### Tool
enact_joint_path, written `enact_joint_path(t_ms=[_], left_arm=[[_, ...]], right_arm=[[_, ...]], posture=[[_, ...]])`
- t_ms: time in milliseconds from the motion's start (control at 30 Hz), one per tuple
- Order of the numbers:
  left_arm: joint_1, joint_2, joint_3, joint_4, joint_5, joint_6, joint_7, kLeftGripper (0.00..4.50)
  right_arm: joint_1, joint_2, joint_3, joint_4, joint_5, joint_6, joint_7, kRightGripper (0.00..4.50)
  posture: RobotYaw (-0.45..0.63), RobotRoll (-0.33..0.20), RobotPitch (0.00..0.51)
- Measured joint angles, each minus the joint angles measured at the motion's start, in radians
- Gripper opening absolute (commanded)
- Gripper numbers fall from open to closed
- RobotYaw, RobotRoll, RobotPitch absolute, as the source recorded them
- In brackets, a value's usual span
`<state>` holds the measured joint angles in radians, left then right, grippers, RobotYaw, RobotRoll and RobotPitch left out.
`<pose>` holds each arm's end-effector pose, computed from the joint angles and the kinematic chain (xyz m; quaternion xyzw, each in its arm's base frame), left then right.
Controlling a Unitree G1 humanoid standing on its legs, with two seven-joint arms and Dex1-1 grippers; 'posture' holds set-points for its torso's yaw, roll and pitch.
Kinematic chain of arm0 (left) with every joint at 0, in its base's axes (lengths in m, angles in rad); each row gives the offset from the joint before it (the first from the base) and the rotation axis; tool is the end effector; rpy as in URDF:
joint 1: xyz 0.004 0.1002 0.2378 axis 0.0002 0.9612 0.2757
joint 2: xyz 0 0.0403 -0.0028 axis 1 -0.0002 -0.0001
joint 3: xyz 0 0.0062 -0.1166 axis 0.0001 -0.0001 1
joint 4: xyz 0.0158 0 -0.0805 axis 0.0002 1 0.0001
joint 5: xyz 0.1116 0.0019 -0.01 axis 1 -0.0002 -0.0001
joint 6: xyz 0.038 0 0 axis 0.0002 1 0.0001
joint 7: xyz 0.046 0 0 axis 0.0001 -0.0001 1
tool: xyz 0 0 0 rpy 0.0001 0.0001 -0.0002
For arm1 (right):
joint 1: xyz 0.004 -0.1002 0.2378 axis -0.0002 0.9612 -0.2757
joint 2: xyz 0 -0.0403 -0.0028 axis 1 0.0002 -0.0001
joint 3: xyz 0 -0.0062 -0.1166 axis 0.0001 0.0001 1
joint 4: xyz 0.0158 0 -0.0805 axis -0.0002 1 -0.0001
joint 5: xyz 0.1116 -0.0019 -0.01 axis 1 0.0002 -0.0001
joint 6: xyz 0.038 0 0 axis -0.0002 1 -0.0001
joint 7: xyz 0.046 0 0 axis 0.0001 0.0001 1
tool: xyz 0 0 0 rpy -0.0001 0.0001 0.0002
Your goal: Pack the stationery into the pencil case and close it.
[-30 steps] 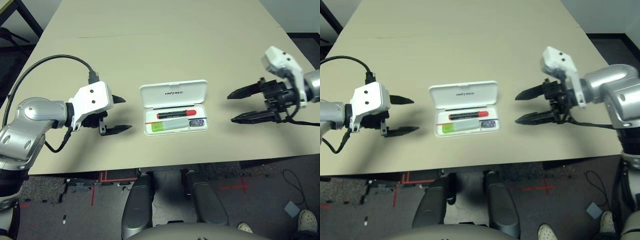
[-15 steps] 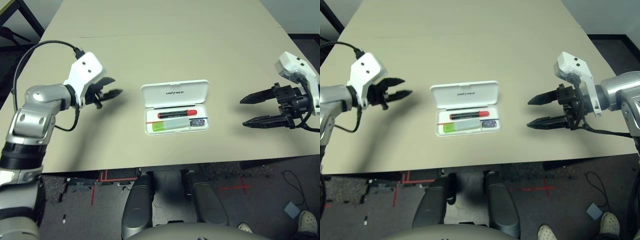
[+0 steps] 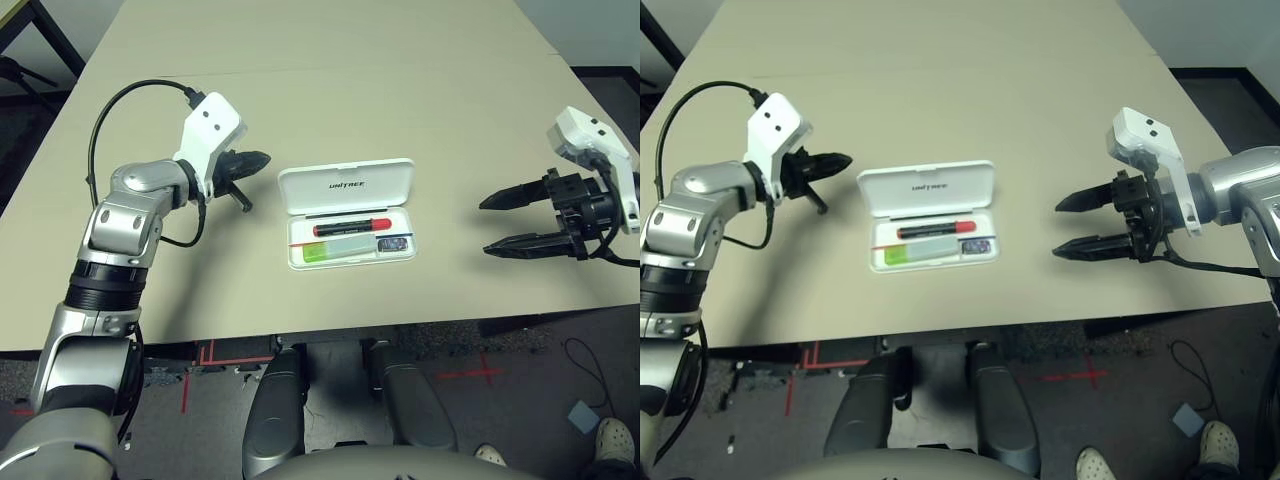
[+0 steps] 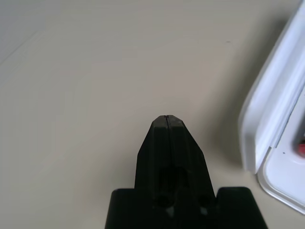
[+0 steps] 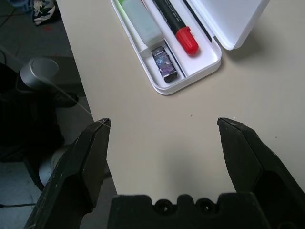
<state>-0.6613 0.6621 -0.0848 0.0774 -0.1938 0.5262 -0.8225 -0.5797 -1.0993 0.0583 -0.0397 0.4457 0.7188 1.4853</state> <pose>0.3135 0.2317 0.2025 0.2229 0.0733 -0.3645 0.9012 0.2708 -0.2968 0.2509 -0.1851 0.2475 0.5717 0.7600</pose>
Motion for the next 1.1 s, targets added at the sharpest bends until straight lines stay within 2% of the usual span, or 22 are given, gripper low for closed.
enact_joint_path(t_ms=[567,867,1100], left_arm=[[0.008,-0.002,-0.055,-0.130,-0.001,0.008,-0.088,0.03],[0.091,0.026,-0.132,-0.299,-0.002,0.033,-0.156,0.03],[0.127,0.024,-0.171,-0.362,0.002,0.059,-0.155,0.03]], right_arm=[[-0.001,0.000,0.006,0.005,-0.009,-0.021,0.001,4.50],[-0.001,0.000,0.008,0.010,-0.021,-0.034,0.002,4.50],[-0.001,0.001,0.015,0.013,-0.032,-0.043,0.003,4.50]], posture=[[-0.03,0.000,0.195],[-0.02,0.000,0.199],[-0.02,0.000,0.199]])
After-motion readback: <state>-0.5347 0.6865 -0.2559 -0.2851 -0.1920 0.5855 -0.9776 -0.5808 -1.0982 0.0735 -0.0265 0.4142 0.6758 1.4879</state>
